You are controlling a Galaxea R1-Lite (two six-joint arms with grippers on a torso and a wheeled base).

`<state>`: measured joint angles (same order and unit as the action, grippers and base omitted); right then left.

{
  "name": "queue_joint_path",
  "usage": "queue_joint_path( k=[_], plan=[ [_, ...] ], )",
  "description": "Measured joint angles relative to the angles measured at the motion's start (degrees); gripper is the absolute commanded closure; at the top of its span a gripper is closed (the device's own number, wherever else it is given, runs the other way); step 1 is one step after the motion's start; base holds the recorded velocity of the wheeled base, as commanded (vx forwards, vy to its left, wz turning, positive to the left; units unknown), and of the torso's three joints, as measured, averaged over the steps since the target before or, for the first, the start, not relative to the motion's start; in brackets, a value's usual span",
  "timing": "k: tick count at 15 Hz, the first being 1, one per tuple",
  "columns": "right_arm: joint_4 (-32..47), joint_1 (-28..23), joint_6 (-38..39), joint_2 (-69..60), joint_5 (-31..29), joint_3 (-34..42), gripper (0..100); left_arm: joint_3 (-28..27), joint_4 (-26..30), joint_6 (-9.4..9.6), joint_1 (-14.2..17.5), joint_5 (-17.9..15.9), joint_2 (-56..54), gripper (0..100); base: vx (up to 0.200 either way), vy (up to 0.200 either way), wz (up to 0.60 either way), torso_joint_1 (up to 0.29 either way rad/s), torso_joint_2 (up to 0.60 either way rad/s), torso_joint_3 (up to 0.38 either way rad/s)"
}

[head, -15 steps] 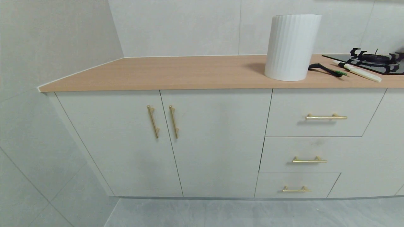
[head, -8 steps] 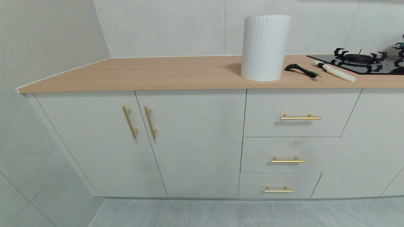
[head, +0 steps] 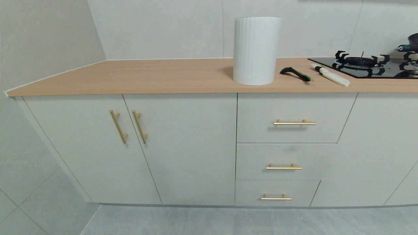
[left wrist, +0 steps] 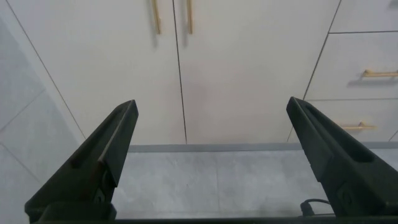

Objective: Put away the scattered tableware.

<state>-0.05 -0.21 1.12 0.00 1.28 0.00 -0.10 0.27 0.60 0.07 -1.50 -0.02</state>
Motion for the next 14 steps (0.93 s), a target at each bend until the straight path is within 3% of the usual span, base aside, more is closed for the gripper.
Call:
queue_joint_path(
  k=[4,7,10,14],
  plan=[
    [-0.02,0.0,-0.01,0.0,0.02,0.0,0,0.0,-0.02,-0.05,-0.02,0.0,0.0,0,0.15,0.0,0.0,-0.001,0.0,0.004],
    [0.0,0.0,-0.06,0.0,0.0,0.0,0,0.0,0.0,-0.06,-0.02,0.0,0.0,0,0.0,0.0,0.0,0.0,0.0,0.0],
    [-0.02,0.05,-0.22,0.0,0.02,0.0,0,0.0,0.0,-0.06,-0.02,0.02,0.0,0,0.0,0.0,-0.6,0.006,0.0,0.004],
    [-0.02,0.0,-0.17,0.0,0.02,0.0,0,0.0,-0.02,-0.13,-0.02,0.05,0.0,0,0.0,0.0,0.0,0.0,0.0,0.0]
  ],
)
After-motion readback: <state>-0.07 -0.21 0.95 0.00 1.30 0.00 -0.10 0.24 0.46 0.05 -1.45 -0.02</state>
